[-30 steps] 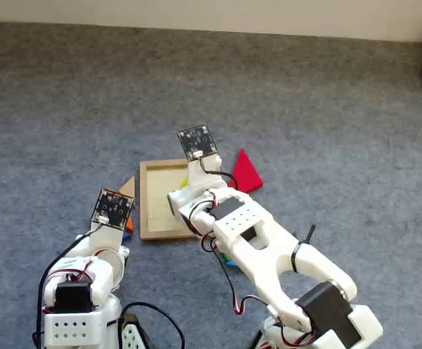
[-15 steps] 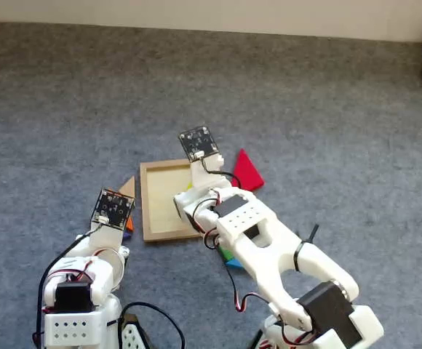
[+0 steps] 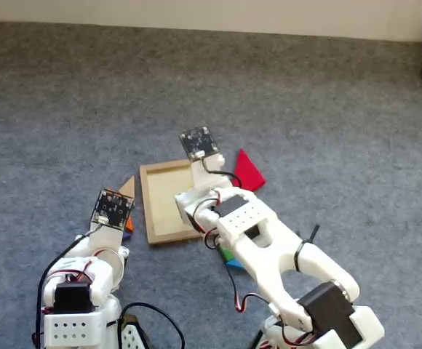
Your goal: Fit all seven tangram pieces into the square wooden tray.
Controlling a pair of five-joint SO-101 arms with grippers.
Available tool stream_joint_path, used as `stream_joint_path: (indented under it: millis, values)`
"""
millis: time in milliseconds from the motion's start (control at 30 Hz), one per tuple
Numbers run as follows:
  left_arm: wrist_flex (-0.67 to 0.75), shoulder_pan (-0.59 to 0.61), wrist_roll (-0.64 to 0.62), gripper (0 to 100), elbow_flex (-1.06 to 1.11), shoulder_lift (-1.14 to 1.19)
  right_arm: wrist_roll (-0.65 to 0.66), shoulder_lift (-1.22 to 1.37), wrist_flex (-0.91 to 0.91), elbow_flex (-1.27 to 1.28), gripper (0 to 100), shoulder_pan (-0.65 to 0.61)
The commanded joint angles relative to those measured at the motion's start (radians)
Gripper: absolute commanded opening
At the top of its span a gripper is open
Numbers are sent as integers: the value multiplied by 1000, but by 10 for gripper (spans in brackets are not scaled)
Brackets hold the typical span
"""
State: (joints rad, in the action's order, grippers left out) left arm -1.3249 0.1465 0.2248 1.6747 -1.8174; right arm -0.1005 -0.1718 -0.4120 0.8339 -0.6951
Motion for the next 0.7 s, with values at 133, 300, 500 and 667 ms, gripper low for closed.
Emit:
stream_joint_path:
  millis: [133, 300, 500, 667]
  values:
    - [-5, 10, -5, 9, 21, -4, 97, -24, -7, -51, 300, 13]
    - [-5, 10, -5, 9, 21, -4, 212, -24, -7, -51, 98, 16]
    - [-5, 10, -5, 9, 21, -4, 212, -10, -5, -51, 44, 19]
    - [-5, 10, -5, 9, 21, -4, 207, 18, -5, -50, 43, 67]
